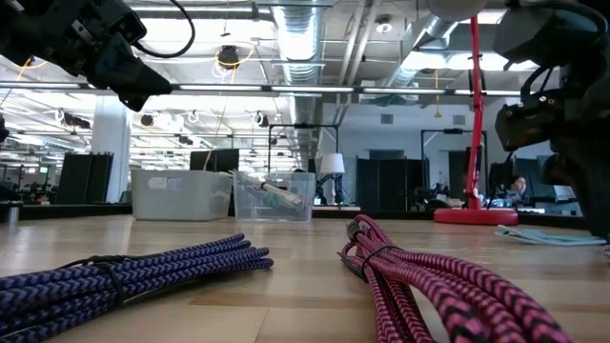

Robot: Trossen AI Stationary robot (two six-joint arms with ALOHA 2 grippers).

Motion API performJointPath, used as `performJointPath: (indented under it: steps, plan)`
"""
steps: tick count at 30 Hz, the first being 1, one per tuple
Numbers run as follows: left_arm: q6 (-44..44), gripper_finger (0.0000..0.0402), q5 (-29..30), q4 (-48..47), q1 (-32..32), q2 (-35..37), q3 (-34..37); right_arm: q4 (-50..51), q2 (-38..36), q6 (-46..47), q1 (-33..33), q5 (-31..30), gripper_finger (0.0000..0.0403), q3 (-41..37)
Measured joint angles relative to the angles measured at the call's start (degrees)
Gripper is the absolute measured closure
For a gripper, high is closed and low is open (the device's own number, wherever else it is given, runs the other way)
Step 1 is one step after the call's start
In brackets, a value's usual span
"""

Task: Pick & Place USB Port
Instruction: Put the light blue charge cable into the transparent bin

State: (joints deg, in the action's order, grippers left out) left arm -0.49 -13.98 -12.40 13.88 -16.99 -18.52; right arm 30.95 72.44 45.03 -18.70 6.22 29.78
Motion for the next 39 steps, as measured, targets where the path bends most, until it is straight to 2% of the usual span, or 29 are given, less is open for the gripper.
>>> performJointPath:
  steps: [18, 21, 25, 30, 39]
  plan:
    - [0.0, 0.0348, 0.0, 0.0, 0.0, 0.0, 0.0, 1.8, -0.3, -0.1, 0.3, 0.7, 0.0315, 1.6]
    - [0.0, 0.0348, 0.0, 0.0, 0.0, 0.0, 0.0, 4.3, -0.3, -2.0, 1.2, 1.1, 0.0315, 4.2]
    - [0.0, 0.0348, 0.0, 0.0, 0.0, 0.0, 0.0, 5.8, -0.3, -6.5, 2.2, -1.6, 0.0315, 6.3]
    - [0.0, 0.0348, 0.0, 0.0, 0.0, 0.0, 0.0, 8.7, 1.6, -6.6, 2.7, -3.0, 0.0315, 6.2]
    - [0.0, 0.0348, 0.0, 0.0, 0.0, 0.0, 0.0, 7.7, 5.4, -6.6, 2.6, -2.0, 0.0315, 6.2]
